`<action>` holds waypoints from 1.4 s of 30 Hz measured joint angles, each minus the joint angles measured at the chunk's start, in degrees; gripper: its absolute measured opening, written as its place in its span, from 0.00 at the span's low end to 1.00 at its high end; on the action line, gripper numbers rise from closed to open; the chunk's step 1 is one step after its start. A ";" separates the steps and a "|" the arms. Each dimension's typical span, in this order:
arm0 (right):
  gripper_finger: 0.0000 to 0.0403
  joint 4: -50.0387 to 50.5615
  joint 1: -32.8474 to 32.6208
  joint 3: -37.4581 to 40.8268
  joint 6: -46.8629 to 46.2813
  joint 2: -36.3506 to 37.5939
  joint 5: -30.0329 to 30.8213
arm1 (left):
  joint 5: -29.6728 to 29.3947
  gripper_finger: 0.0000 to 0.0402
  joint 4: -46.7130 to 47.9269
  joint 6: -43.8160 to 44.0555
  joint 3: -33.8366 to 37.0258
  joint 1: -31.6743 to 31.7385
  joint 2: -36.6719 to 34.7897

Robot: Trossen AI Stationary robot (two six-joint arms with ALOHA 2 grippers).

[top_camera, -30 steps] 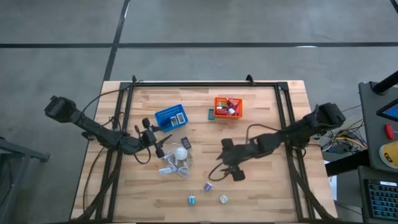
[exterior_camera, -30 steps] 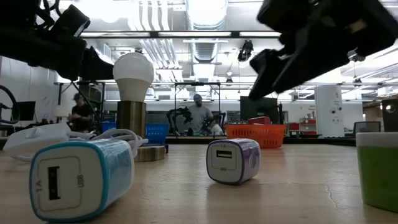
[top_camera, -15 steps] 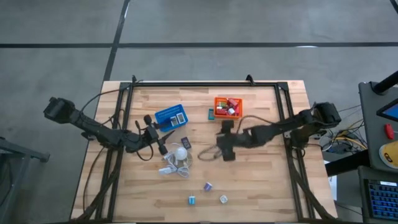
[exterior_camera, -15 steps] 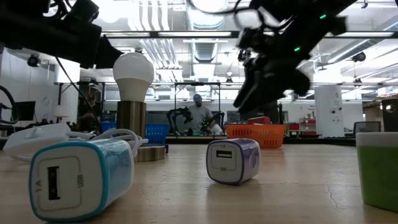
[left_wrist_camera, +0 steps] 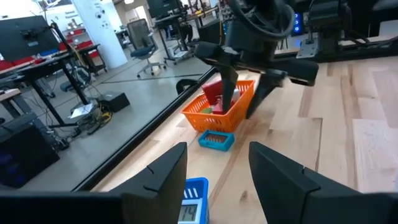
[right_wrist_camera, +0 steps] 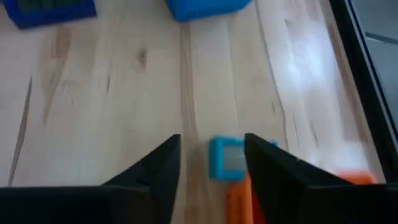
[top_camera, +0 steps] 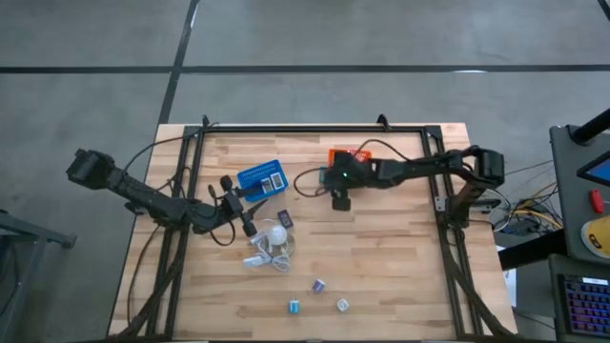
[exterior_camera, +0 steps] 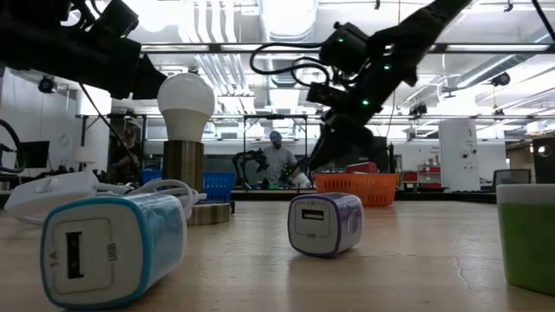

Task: Pick & Place Office items
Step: Put the light blue timer into the blue bin

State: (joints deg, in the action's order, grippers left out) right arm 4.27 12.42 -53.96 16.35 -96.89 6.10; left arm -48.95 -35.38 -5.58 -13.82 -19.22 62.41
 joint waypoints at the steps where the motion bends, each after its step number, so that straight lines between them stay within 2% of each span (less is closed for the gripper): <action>1: 0.39 0.11 0.26 -1.18 0.26 -0.77 -0.58 | -0.06 0.44 0.10 0.00 0.00 0.04 0.00; 7: 0.10 3.51 0.35 -8.96 3.19 -6.46 -0.81 | -0.33 0.44 0.72 0.22 0.02 0.04 0.00; 9: 0.04 5.65 0.36 -11.78 4.13 -8.86 0.35 | -0.33 0.44 0.77 0.22 0.02 0.04 0.00; 15: 0.02 14.26 0.81 -19.14 4.42 -15.75 7.27 | -0.33 0.44 1.12 0.94 0.02 0.04 0.00; 19: 0.02 17.04 1.21 -21.48 4.21 -18.33 8.28 | -0.33 0.44 1.18 1.07 0.02 0.04 0.00; 24: 0.02 17.70 1.53 -21.27 3.21 -17.78 10.38 | -0.31 0.44 1.66 1.09 0.03 0.04 0.00; 42: 0.02 24.07 4.80 -17.29 -1.21 -15.39 10.63 | -0.16 0.44 1.59 1.65 1.01 0.09 0.00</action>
State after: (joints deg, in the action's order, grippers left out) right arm 28.34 17.22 -71.25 15.14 -112.28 16.73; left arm -49.11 -33.79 -3.93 -12.82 -19.14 62.41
